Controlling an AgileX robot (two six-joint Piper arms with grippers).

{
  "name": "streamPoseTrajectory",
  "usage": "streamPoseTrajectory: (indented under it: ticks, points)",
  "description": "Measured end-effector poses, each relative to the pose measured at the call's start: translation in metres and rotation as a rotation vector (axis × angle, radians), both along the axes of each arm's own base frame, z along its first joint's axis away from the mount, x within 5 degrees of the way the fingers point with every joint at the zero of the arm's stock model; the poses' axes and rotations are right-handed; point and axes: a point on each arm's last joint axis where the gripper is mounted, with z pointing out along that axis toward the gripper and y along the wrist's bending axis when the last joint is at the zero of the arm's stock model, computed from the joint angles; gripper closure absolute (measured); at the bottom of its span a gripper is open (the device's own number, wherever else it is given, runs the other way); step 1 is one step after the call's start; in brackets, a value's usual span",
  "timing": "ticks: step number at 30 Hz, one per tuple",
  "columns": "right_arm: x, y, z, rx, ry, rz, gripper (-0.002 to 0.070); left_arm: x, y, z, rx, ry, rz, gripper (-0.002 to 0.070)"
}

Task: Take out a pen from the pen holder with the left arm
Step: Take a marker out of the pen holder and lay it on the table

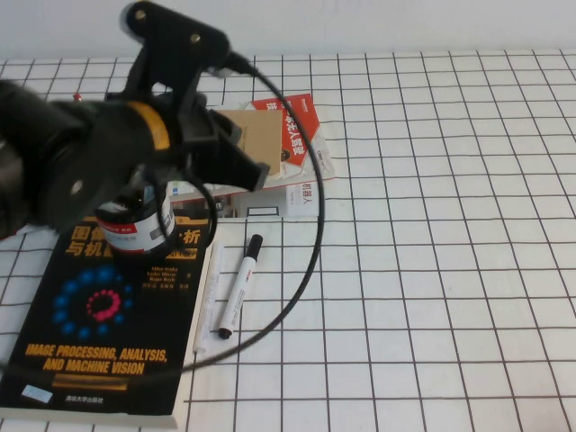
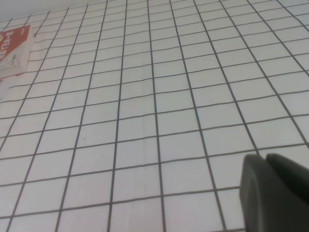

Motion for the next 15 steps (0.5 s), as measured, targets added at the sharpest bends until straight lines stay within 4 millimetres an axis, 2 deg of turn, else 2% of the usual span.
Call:
streamPoseTrajectory:
  ticks: [6,10,15]
  points:
    - [0.0,0.0,0.0,0.0,0.0,0.0,0.0692,-0.059,0.036,0.001,-0.083,-0.135,-0.034,0.0673]
    - [0.0,0.0,0.0,0.0,0.0,0.0,0.0693,-0.087,0.056,-0.002,-0.081,-0.106,-0.01,0.0674]
    - [0.0,0.0,0.0,0.0,0.0,0.0,0.0692,-0.116,0.078,0.006,-0.06,-0.056,0.033,0.0674]
